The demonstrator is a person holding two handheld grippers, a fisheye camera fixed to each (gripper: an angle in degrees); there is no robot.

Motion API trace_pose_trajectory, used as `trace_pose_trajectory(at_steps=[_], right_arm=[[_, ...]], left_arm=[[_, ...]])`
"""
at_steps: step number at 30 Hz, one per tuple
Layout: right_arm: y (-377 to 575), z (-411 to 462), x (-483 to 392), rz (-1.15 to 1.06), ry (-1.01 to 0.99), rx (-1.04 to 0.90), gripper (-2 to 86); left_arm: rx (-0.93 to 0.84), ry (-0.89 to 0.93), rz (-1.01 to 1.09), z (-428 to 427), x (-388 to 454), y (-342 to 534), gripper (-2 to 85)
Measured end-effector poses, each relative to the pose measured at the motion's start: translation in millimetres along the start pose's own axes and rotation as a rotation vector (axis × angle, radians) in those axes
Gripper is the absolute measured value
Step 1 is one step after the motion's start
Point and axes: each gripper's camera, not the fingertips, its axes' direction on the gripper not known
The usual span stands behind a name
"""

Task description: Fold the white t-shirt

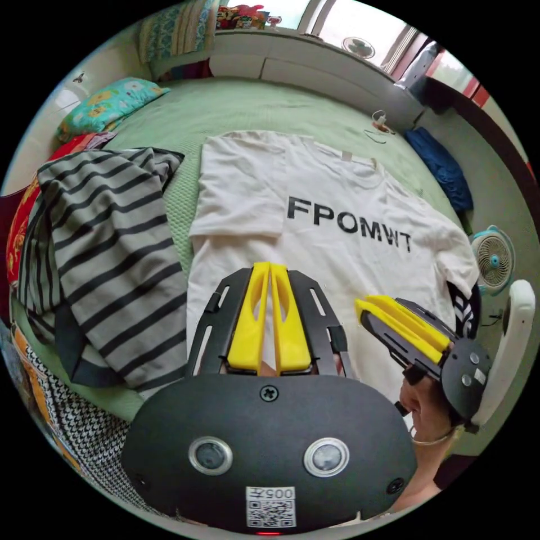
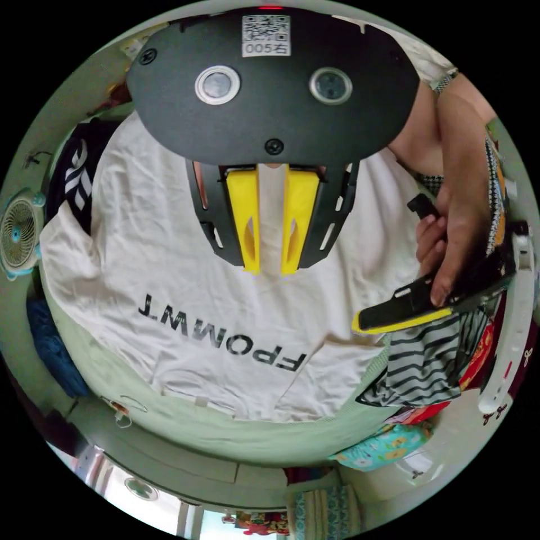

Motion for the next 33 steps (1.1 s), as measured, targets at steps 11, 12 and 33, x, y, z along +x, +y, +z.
trace_pose_trajectory(at_steps=[11, 12, 33], right_arm=[[23.8, 30.1, 5.7, 0.023, 0.071, 0.023, -1.1], [26.5, 31.2, 6.8, 0.019, 0.066, 0.025, -1.3], [42.0, 45.2, 12.2, -0.017, 0.066, 0.012, -1.7]], left_arm=[[0.079, -0.210, 0.006, 19.0, 62.2, 31.7, -0.6], [0.079, -0.229, 0.014, 19.9, 68.5, 33.5, -0.6], [0.152, -0.242, 0.201, 8.7, 121.9, 49.6, 0.6]])
